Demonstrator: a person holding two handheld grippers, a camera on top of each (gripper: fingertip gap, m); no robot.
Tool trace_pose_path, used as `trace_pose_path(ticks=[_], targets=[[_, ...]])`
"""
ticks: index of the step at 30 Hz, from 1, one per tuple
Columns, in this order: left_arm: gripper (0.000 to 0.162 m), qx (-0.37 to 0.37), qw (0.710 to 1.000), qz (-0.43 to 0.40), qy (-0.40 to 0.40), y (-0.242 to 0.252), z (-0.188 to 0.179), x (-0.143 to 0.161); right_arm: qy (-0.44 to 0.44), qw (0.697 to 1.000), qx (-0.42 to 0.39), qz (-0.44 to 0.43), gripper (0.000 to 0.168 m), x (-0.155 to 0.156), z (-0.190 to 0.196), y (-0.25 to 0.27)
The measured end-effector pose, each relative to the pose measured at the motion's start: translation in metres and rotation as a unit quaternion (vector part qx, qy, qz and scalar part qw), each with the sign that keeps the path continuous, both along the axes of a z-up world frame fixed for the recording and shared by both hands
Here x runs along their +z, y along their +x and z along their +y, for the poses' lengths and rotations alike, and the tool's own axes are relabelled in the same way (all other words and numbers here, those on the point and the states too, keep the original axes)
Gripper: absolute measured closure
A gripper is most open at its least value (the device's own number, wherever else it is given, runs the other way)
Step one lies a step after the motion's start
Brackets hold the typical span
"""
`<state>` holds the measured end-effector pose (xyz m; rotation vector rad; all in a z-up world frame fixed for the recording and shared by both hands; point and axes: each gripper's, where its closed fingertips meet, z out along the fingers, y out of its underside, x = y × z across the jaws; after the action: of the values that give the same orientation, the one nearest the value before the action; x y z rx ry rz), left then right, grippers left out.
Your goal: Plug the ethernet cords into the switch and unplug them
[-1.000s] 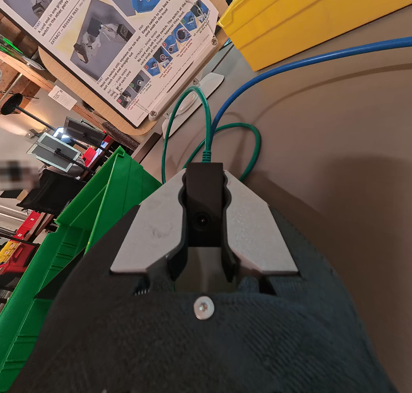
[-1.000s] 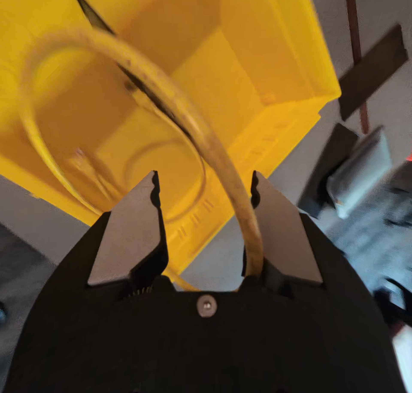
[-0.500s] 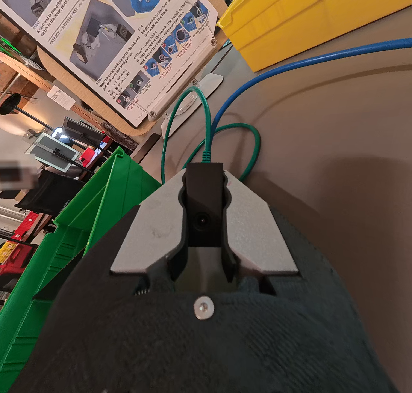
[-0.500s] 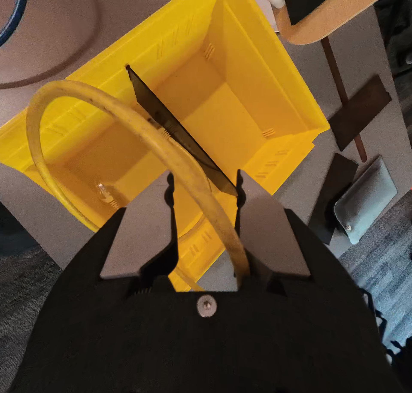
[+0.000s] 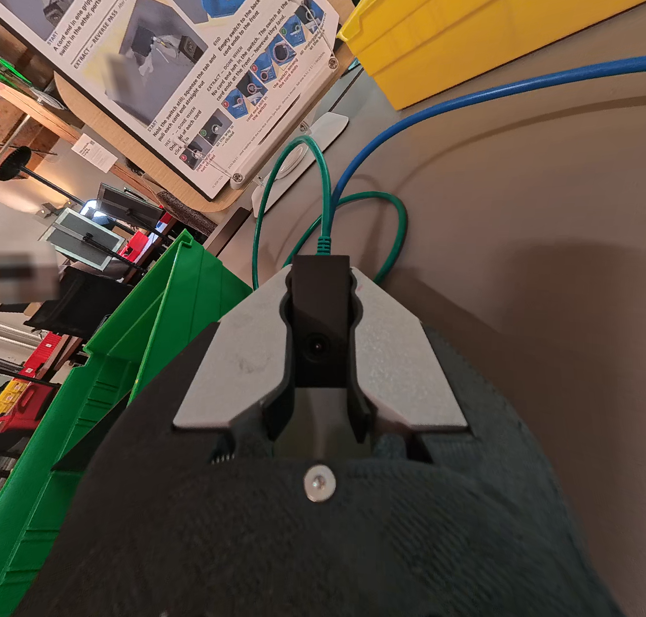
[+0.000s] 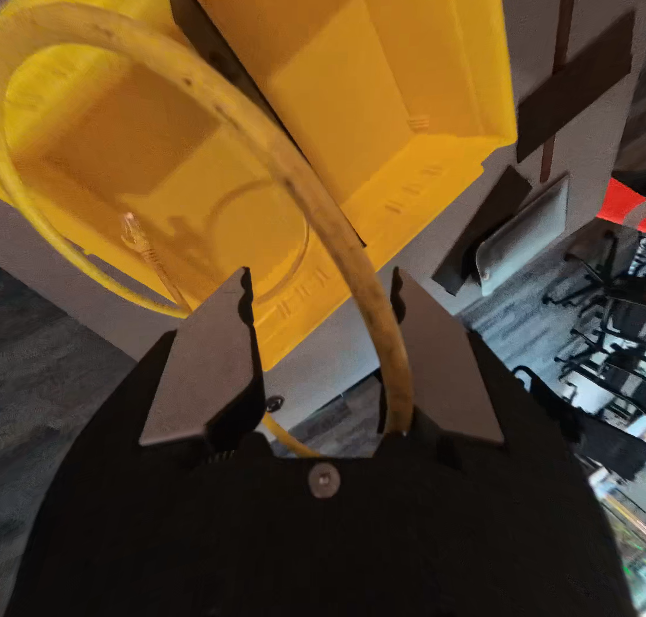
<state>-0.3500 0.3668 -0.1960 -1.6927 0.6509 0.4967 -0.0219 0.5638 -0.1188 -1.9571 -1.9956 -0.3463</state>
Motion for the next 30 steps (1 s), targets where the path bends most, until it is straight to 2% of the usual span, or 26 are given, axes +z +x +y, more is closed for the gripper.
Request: trace_pose_path(ticks=[2,3,7,10,13,17,19,21,23,25,27,29,30], targets=[[0.136,-0.001,1.000,-0.001,0.000,0.000,0.000,0.000,0.004,1.000,0.004,-0.012,0.091,0.004,-0.003,-0.002],[0.136,-0.001,1.000,0.000,0.000,0.000,0.000,0.000,0.004,1.000,0.010,0.013,0.094,0.013,-0.005,-0.010],[0.136,-0.002,1.000,0.003,-0.003,0.001,0.000,-0.001,0.004,0.995,0.027,0.100,0.092,0.057,-0.014,-0.029],[0.136,-0.003,1.000,0.001,-0.003,0.001,0.000,-0.001,-0.023,0.995,0.005,0.097,0.089,0.055,-0.017,-0.020],[0.136,-0.003,1.000,0.001,-0.001,0.001,0.000,-0.001,0.078,0.991,-0.003,0.113,0.089,0.057,0.010,-0.019],[0.136,-0.004,1.000,0.003,-0.002,0.002,0.000,-0.001,0.194,0.948,0.082,0.239,0.092,0.072,0.004,-0.043],[0.136,-0.004,1.000,0.004,-0.003,0.002,0.000,-0.002,0.260,0.918,0.124,0.272,0.100,0.073,-0.004,-0.043],[0.136,-0.004,1.000,0.004,-0.004,0.002,0.000,-0.002,0.292,0.900,0.155,0.285,0.123,0.066,-0.011,-0.040],[0.136,-0.004,1.000,0.006,-0.005,0.002,0.000,-0.002,0.288,0.904,0.141,0.282,0.111,0.055,-0.005,-0.033],[0.136,-0.003,1.000,0.009,-0.007,0.002,0.000,-0.003,0.282,0.907,0.135,0.283,0.108,0.051,-0.001,-0.027],[0.136,-0.002,1.000,0.012,-0.009,0.002,0.001,-0.004,0.300,0.901,0.137,0.281,0.111,0.059,0.005,-0.022],[0.136,-0.002,1.000,0.013,-0.011,0.002,0.001,-0.005,0.285,0.906,0.138,0.280,0.103,0.069,0.005,-0.021],[0.136,-0.001,1.000,0.013,-0.012,0.002,0.001,-0.005,0.278,0.909,0.134,0.279,0.105,0.076,0.006,-0.020]])
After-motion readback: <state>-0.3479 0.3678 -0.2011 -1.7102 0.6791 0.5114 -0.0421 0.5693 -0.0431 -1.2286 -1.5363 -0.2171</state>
